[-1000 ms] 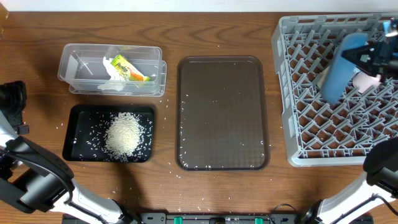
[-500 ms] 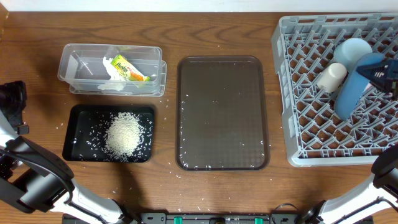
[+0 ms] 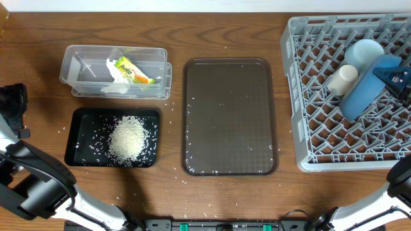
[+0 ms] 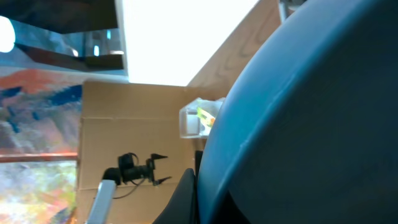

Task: Sort waste into correct bins and load items into the dishwasher rack
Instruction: 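Lift the blue bowl and carry it to the dish rack's right side, then lower the blue bowl upright into the rack and release it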

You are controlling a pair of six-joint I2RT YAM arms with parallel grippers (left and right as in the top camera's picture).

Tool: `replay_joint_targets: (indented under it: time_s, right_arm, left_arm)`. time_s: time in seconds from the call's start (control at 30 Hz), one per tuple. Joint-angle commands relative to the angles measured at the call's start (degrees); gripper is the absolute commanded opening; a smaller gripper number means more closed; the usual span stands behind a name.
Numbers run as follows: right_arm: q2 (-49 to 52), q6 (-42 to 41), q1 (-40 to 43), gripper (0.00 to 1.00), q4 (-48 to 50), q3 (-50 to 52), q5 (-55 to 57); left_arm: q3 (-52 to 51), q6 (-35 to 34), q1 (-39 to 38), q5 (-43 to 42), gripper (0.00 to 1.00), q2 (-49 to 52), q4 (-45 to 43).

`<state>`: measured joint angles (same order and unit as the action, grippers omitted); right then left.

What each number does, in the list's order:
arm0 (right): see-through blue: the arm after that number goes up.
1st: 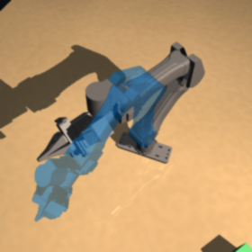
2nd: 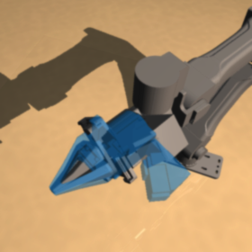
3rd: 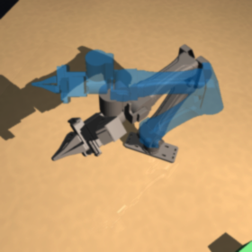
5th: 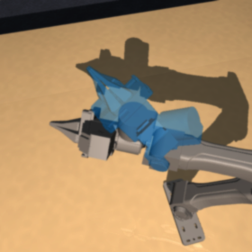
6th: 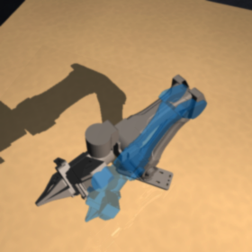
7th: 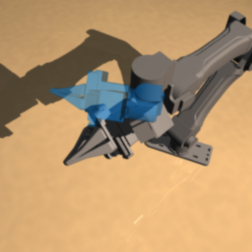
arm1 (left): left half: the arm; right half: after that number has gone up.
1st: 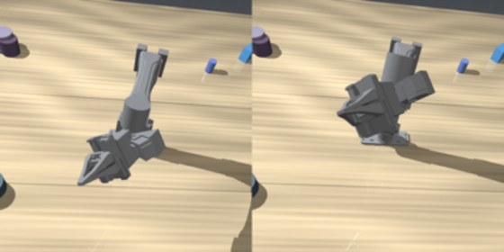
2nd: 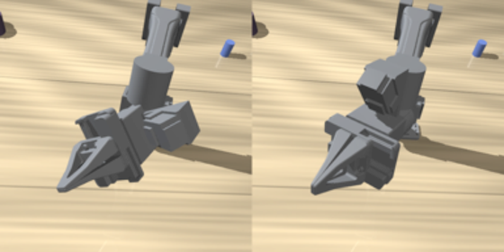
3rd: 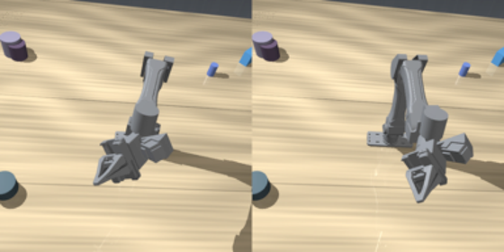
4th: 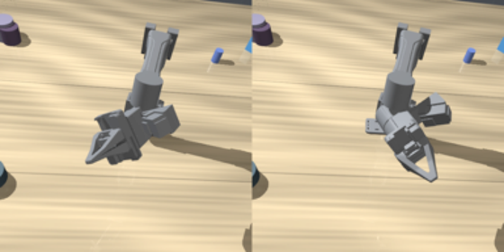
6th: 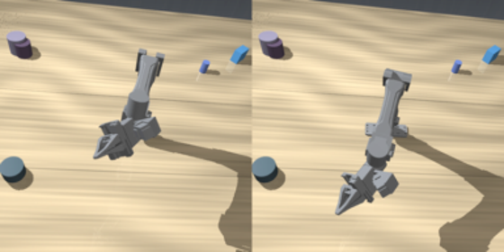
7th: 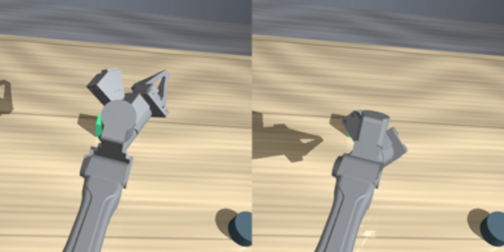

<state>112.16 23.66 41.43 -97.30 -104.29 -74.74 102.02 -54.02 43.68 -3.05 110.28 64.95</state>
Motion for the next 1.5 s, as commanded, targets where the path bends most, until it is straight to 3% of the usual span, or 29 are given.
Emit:
replay_joint_targets:
  time_s: [0.0, 0.3, 0.47, 0.63, 0.77, 1.03, 1.47]
  right_arm:
    - [-0.04, 0.81, 0.04, 0.01, -0.02, 0.81, -3.67]
    - [-0.04, 1.31, -0.2, 0.01, 0.0, 0.81, -0.31]
    - [-0.04, 1.81, -0.13, 0.02, 0.72, 0.81, 9.07]
    - [-0.04, 1.9, 0.11, 0.12, 2.23, 0.79, 15.52]
    - [-0.04, 0.07, 0.7, 0.29, 5.42, 0.74, 19.65]
    - [-0.04, -15.56, 1.03, 0.3, 12.07, 0.72, 37.57]
    - [-2.84, -16.44, 0.96, 0.31, 11.41, -0.02, 38.32]
  left_arm:
    - [0.2, -0.09, 0.17, 0.31, 0.98, 0.2, 0.37]
    - [0.2, -0.09, 0.17, 0.31, 0.98, 0.2, 0.35]
    - [0.2, -0.09, 0.17, 0.31, 0.98, 0.2, 0.37]
    - [0.2, -0.09, 0.17, 0.31, 0.98, 0.2, 0.37]
    - [0.2, -0.09, 0.17, 0.31, 0.98, 0.2, 0.35]
    - [0.2, -0.09, 0.17, 0.31, 0.98, 0.2, 0.37]
    - [0.2, -0.09, 0.17, 0.31, 0.98, 0.2, 0.35]
